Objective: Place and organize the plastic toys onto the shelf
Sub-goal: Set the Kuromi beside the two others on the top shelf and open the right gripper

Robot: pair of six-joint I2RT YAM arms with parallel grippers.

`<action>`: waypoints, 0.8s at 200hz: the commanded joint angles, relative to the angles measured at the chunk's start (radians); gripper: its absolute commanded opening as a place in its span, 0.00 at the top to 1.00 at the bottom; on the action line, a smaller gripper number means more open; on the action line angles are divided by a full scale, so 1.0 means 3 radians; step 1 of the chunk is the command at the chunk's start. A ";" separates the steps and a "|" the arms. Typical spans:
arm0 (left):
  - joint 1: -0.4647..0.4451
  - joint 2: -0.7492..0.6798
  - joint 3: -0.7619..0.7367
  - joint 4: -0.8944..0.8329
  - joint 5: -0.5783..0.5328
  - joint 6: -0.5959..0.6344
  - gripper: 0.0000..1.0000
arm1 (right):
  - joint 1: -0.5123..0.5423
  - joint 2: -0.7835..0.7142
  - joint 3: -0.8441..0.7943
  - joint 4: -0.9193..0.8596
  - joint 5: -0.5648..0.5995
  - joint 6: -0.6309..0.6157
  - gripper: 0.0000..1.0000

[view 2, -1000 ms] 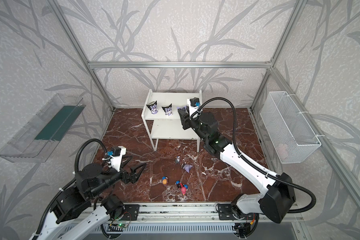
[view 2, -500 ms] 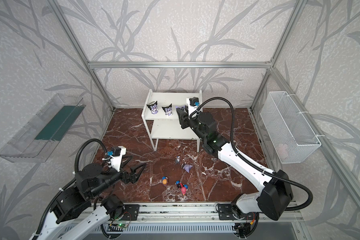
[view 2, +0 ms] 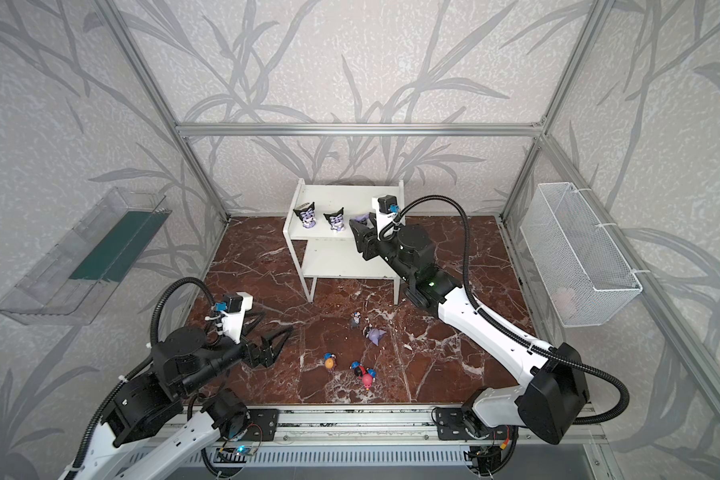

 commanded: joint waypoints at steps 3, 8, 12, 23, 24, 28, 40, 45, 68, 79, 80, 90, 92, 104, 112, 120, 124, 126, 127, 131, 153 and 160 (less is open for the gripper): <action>-0.0007 -0.0017 -0.0023 0.0008 0.0002 0.0017 0.01 | -0.0005 -0.0097 0.0099 -0.0083 -0.0145 0.0022 0.44; -0.0006 -0.0016 -0.0023 0.0006 0.0002 0.0013 0.01 | -0.0005 -0.0099 0.0101 -0.0089 -0.0159 0.0031 0.44; -0.0009 -0.0018 -0.0021 0.0006 0.0006 0.0012 0.01 | -0.0005 -0.0102 0.0100 -0.0090 -0.0162 0.0035 0.44; -0.0009 -0.0020 -0.0025 0.0008 0.0006 0.0011 0.01 | -0.0005 -0.0118 0.0087 -0.0085 -0.0181 0.0056 0.44; -0.0007 -0.0019 -0.0024 0.0011 0.0006 0.0012 0.01 | -0.0005 -0.0118 0.0087 -0.0085 -0.0181 0.0056 0.44; -0.0009 -0.0021 -0.0023 0.0013 0.0004 0.0012 0.01 | -0.0005 -0.0122 0.0087 -0.0088 -0.0181 0.0053 0.44; -0.0007 -0.0025 -0.0026 0.0009 0.0005 0.0010 0.01 | -0.0005 -0.0135 0.0082 -0.0097 -0.0188 0.0058 0.44; -0.0010 -0.0025 -0.0025 0.0009 0.0010 0.0012 0.01 | -0.0004 -0.0140 0.0083 -0.0101 -0.0181 0.0053 0.44; -0.0007 -0.0033 -0.0025 0.0003 0.0010 0.0009 0.01 | -0.0005 -0.0222 0.0072 -0.0121 -0.0115 0.0017 0.44; -0.0007 -0.0029 -0.0024 0.0004 0.0011 0.0012 0.01 | -0.0005 -0.0273 0.0087 -0.0155 -0.0107 -0.0022 0.43; -0.0009 -0.0029 -0.0024 0.0004 0.0011 0.0012 0.01 | -0.0005 -0.0273 0.0087 -0.0155 -0.0107 -0.0022 0.43; -0.0011 -0.0037 -0.0023 0.0004 0.0011 0.0009 0.01 | -0.0005 -0.0308 0.0121 -0.0221 -0.0107 -0.0055 0.43; -0.0010 -0.0039 -0.0023 0.0005 0.0011 0.0011 0.01 | -0.0005 -0.0316 0.0128 -0.0237 -0.0110 -0.0065 0.43; -0.0009 -0.0039 -0.0025 0.0009 0.0010 0.0010 0.01 | -0.0005 -0.0355 0.0163 -0.0321 -0.0113 -0.0103 0.43; -0.0009 -0.0038 -0.0026 0.0009 0.0010 0.0012 0.01 | -0.0005 -0.0385 0.0173 -0.0369 -0.0098 -0.0120 0.43; -0.0010 -0.0037 -0.0027 0.0012 0.0015 0.0007 0.01 | -0.0005 -0.0423 0.0185 -0.0430 -0.0079 -0.0140 0.44; -0.0008 -0.0036 -0.0024 0.0011 0.0016 0.0008 0.01 | -0.0005 -0.0441 0.0186 -0.0465 -0.0067 -0.0153 0.45; -0.0008 -0.0040 -0.0025 0.0005 0.0012 0.0007 0.01 | -0.0005 -0.0450 0.0185 -0.0479 -0.0066 -0.0155 0.45; -0.0010 -0.0042 -0.0024 0.0004 0.0012 0.0007 0.01 | -0.0005 -0.0455 0.0184 -0.0486 -0.0063 -0.0156 0.45; -0.0009 -0.0044 -0.0024 0.0004 0.0009 0.0007 0.01 | -0.0005 -0.0478 0.0179 -0.0513 -0.0061 -0.0166 0.45; -0.0008 -0.0037 -0.0030 0.0017 0.0011 0.0007 0.01 | -0.0005 -0.0519 0.0256 -0.0756 -0.0156 -0.0263 0.51; -0.0007 -0.0029 -0.0034 0.0024 0.0015 0.0007 0.01 | -0.0005 -0.0500 0.0330 -0.0862 -0.0229 -0.0273 0.54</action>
